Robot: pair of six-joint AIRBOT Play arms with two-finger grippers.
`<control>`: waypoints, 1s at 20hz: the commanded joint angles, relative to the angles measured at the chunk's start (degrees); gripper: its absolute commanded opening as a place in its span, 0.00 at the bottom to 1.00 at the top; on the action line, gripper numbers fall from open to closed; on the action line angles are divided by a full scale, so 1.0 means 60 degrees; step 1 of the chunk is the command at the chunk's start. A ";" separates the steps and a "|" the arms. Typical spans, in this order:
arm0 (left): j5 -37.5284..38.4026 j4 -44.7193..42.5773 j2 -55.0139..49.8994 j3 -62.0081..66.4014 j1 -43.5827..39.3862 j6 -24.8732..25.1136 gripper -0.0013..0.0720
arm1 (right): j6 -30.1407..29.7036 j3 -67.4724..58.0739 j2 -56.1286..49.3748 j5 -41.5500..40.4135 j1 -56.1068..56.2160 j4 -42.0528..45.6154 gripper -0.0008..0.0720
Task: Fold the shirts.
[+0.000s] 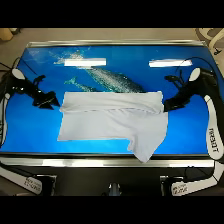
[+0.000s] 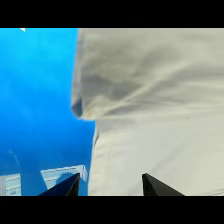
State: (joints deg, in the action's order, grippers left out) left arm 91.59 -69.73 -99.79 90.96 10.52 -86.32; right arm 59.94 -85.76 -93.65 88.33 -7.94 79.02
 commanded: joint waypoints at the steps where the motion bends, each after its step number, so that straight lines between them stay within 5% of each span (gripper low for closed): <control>1: -0.0597 -0.0772 0.1851 -0.2823 0.0543 0.0251 0.67 | -0.0219 0.2055 0.1490 -0.0273 -0.0423 0.0157 0.56; 6: -0.2535 0.0040 0.3810 -0.7140 0.0801 0.0900 0.66 | -0.0372 0.4823 0.3315 -0.1381 -0.0404 -0.0066 0.55; 14: -0.3439 0.0736 0.3311 -0.7610 0.0062 0.0834 0.62 | -0.0401 0.4874 0.3486 -0.1395 -0.0404 -0.0026 0.54; 17: -0.3530 0.0732 0.3311 -0.7617 -0.0153 0.0692 0.49 | -0.0397 0.4874 0.3486 -0.1300 -0.0404 0.0222 0.54; 18: -0.3530 0.0729 0.3311 -0.7617 -0.0153 0.0678 0.19 | -0.0401 0.4885 0.3486 -0.1235 -0.0404 0.0317 0.55; 19: -0.3530 0.0729 0.3311 -0.7617 -0.0149 0.0678 0.05 | -0.0397 0.4907 0.3486 -0.1100 -0.0404 0.0321 0.54; 20: -0.3530 0.0725 0.3311 -0.7614 -0.0149 0.0681 0.05 | -0.0561 0.5042 0.3548 -0.0874 -0.0404 0.0066 0.54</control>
State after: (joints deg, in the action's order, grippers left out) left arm 71.07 -65.45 -79.85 45.41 10.07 -81.80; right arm 57.47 -56.29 -72.69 80.88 -10.35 79.96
